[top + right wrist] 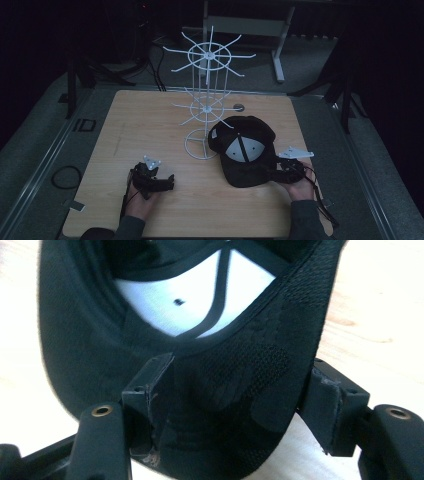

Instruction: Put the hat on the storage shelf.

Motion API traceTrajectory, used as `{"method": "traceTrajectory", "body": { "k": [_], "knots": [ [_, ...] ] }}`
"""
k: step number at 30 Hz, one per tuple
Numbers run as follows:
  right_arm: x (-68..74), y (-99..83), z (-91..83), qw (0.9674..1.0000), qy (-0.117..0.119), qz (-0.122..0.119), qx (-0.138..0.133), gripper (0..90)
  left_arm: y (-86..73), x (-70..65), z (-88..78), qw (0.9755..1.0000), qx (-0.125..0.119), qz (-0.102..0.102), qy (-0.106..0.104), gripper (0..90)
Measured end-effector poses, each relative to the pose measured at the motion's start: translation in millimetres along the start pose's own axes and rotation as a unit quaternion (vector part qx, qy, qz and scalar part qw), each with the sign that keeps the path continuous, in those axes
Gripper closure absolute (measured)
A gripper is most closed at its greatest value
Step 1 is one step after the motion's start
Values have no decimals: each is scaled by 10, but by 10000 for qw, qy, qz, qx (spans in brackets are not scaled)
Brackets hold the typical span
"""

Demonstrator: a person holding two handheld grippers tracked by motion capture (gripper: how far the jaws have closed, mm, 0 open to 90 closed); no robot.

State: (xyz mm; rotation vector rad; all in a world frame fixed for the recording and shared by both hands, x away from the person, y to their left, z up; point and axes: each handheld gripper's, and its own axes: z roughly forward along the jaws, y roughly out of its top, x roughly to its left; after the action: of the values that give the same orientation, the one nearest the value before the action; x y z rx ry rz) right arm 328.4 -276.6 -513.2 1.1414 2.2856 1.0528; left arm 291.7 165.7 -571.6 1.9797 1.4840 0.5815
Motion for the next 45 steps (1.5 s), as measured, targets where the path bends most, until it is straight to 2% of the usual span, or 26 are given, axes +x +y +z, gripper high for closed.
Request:
{"method": "traceTrajectory", "body": {
  "k": [2, 3, 5, 12, 18, 22, 23, 28, 29, 30, 31, 32, 33, 34, 36, 40, 45],
  "knots": [
    [19, -15, -4, 10000, 17, -7, -14, 339, 0, 0, 0, 10000, 0, 0, 0, 2],
    [63, -50, -13, 9999, 140, 46, -46, 340, 0, -1, 0, 10000, 0, 0, 1, 1],
    [88, -68, -9, 9997, 210, 71, -53, 343, 0, -2, 1, 10000, -4, -2, 0, 2],
    [166, -107, 6, 9993, 367, 91, -53, 350, 0, -5, 1, 10000, -9, -4, -3, 1],
    [231, -141, 35, 9963, 855, 109, -62, 424, 1, -7, 2, 10000, -8, -5, -7, 1],
    [234, -127, 112, 9951, 982, 140, 1, 435, 1, -9, 3, 10000, -13, -10, -7, 2],
    [239, -105, 156, 9937, 1106, 199, 2, 452, 1, -10, 3, 10000, -16, -13, -6, 1],
    [269, -60, 252, 9908, 1323, 289, 19, 502, 1, -9, 3, 10000, -12, -2, -9, 1],
    [284, -55, 289, 9883, 1481, 366, -29, 557, 1, -10, 3, 10000, -14, 5, -16, 1],
    [284, -55, 289, 9883, 1481, 366, -29, 557, 1, -10, 3, 10000, -14, 5, -16, 1],
    [308, -61, 314, 9858, 1624, 424, -26, 625, 1, -10, 3, 10000, -16, 5, -17, 2],
    [308, -61, 314, 9858, 1624, 424, -26, 625, 1, -10, 3, 10000, -17, 6, -18, 2],
    [331, -69, 325, 9835, 1727, 542, 48, 662, 1, -10, 3, 10000, -18, 5, -19, 1],
    [331, -69, 325, 9835, 1727, 542, 48, 662, 0, -10, 3, 10000, -17, 6, -19, 1],
    [355, -75, 306, 9809, 1858, 569, 5, 707, 1, -11, 3, 10000, -17, 8, -22, 2],
    [380, -72, 235, 9775, 1985, 703, -146, 759, 0, -13, 3, 10000, -18, 10, -26, 1],
    [370, -80, 134, 9799, 1765, 902, -228, 771, 0, -16, 2, 10000, -13, 24, -37, 1]
  ]
}}
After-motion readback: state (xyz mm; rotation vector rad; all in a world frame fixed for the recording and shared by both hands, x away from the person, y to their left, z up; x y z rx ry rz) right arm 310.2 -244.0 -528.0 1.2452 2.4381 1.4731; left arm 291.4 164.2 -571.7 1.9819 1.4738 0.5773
